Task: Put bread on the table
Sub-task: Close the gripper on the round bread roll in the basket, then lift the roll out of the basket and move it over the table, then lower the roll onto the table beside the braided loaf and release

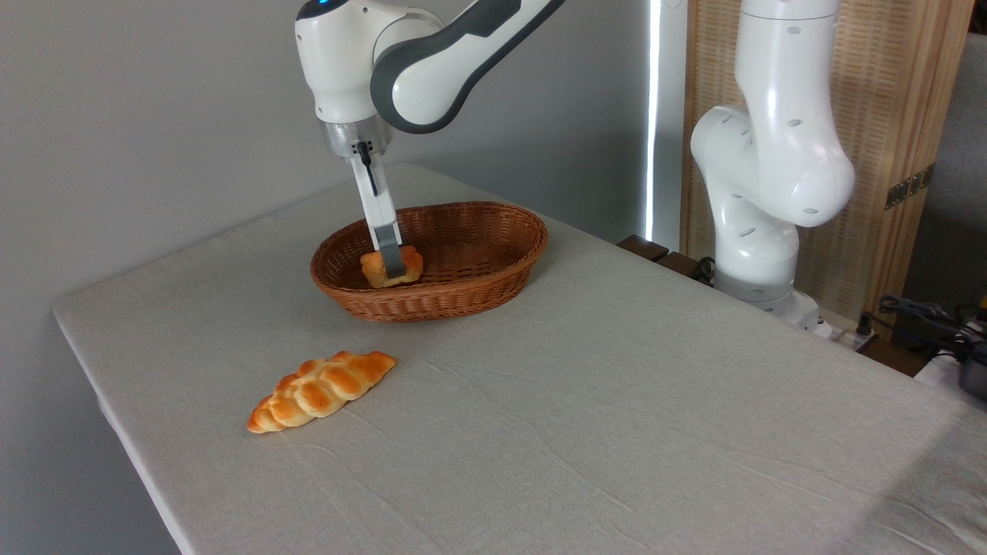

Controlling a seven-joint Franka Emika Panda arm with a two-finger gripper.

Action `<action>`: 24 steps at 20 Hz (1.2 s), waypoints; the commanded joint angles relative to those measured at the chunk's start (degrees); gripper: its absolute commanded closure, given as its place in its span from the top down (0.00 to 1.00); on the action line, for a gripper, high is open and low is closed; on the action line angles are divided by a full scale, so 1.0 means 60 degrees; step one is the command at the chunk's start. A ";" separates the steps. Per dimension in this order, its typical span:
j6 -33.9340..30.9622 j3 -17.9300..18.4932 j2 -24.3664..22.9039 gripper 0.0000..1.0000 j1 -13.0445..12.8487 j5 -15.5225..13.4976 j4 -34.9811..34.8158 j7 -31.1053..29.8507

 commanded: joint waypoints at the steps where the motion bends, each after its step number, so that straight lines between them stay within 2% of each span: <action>1: -0.0464 0.0075 -0.0105 0.21 0.0026 -0.0197 0.0284 -0.0126; 6: -0.2630 0.0220 -0.0193 0.21 0.0070 -0.0899 0.1762 -0.0141; 9: -0.3965 0.0834 -0.0237 0.21 0.0070 -0.1047 0.2641 -0.0126; 12: -0.4203 0.1814 -0.0412 0.22 0.0070 -0.0843 0.2864 0.0020; 14: -0.4145 0.2576 -0.0427 0.23 0.0070 -0.0245 0.2849 0.0719; 17: -0.3766 0.3806 -0.0296 0.29 0.0070 0.1117 0.2762 0.2359; 18: -0.3430 0.4216 -0.0238 0.30 0.0070 0.1353 0.2703 0.2843; 20: -0.2640 0.4847 -0.0105 0.41 0.0070 0.1443 0.2440 0.3402; 22: -0.1805 0.5157 0.0084 0.65 0.0085 0.1429 0.2002 0.3521; 24: -0.1159 0.5172 0.0348 0.85 0.0085 0.1429 0.1606 0.3463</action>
